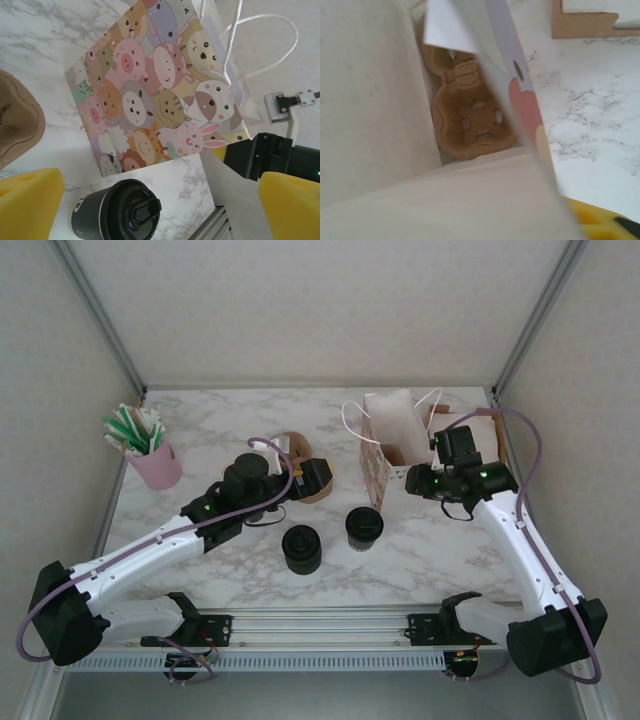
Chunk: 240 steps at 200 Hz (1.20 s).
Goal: Pack the takeout coffee
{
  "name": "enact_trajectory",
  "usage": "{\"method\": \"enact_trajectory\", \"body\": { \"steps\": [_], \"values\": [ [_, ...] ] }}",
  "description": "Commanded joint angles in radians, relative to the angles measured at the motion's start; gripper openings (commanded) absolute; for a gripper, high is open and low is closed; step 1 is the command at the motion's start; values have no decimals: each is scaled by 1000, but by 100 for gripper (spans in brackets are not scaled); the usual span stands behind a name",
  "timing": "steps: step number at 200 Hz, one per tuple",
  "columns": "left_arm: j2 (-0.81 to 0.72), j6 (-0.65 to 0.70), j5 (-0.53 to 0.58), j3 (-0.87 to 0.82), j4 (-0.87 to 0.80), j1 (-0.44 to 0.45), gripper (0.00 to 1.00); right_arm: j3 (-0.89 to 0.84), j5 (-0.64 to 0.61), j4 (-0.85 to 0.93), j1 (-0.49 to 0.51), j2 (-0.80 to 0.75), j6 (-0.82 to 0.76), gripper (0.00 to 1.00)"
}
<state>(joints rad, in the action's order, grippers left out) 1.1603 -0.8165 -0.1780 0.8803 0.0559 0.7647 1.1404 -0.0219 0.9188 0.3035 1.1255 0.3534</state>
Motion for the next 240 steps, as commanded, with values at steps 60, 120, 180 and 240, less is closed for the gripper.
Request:
{"method": "enact_trajectory", "body": {
  "steps": [60,120,180,240],
  "values": [
    [-11,26,19,34,-52,28,100,-44,155,126,-4,-191,-4,79],
    [-13,57,58,30,-90,25,100,-113,249,93,97,-229,-8,85],
    [-48,52,83,-8,-90,15,100,-154,132,7,278,-192,33,86],
    [-71,50,91,-21,-98,3,100,-161,35,-83,377,-71,-3,86]
  ]
}}
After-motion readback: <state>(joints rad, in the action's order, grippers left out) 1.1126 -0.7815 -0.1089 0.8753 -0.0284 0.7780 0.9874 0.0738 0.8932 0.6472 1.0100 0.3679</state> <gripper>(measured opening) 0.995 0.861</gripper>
